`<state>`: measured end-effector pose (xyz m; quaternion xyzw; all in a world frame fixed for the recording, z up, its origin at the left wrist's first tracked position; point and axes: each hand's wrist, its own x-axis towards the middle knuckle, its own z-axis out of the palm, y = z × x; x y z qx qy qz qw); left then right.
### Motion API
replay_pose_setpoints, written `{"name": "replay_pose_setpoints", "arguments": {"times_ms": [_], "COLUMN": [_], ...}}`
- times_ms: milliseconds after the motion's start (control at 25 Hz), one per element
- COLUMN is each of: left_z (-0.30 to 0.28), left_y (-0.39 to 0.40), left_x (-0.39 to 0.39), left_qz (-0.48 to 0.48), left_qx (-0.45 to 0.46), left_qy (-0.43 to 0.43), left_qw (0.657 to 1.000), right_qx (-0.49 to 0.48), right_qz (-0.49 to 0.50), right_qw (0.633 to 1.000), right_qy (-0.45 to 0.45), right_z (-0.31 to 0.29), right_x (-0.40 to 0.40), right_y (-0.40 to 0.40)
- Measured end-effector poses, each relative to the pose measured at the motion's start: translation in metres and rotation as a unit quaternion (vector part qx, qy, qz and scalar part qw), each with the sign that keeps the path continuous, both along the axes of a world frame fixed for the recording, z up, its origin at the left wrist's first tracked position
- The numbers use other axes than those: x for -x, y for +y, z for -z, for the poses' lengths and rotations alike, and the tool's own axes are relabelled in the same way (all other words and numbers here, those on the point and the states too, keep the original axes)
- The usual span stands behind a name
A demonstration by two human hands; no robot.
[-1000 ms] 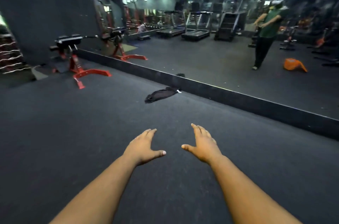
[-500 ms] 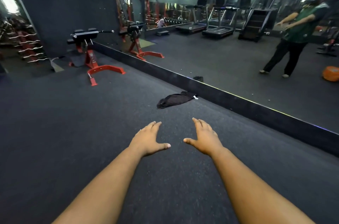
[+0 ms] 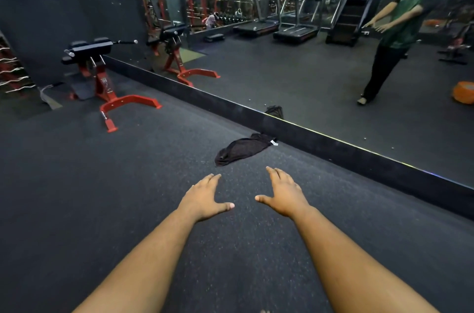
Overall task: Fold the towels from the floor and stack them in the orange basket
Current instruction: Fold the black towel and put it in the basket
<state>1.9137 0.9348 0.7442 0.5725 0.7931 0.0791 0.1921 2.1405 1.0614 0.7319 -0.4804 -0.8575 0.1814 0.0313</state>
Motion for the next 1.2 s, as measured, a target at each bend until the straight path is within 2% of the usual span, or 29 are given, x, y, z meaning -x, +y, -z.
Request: {"name": "replay_pose_setpoints", "arguments": {"times_ms": [200,560,760,1000,1200], "left_z": [0.025,0.065,0.111,0.131,0.194], "left_y": [0.139,0.344,0.46,0.595,0.723], "left_x": [0.072,0.204,0.303,0.408,0.47], "left_qz": [-0.019,-0.027,-0.002,0.022,0.006], "left_qx": [0.021,0.06,0.088,0.143,0.199], "left_qy": [0.01,0.008,-0.002,-0.023,-0.06], "left_qw": [1.0,0.998,0.996,0.989,0.978], "right_qx": [0.019,0.044,0.057,0.115,0.179], "right_qz": [-0.024,-0.092,-0.09,-0.064,-0.063], "right_qw": [0.999,0.993,0.99,0.987,0.977], "right_qy": [-0.014,-0.063,-0.09,-0.094,-0.093], "right_z": [0.037,0.067,0.105,0.132,0.207], "right_x": [0.073,0.219,0.313,0.414,0.48], "right_y": [0.141,0.355,0.465,0.585,0.707]}}
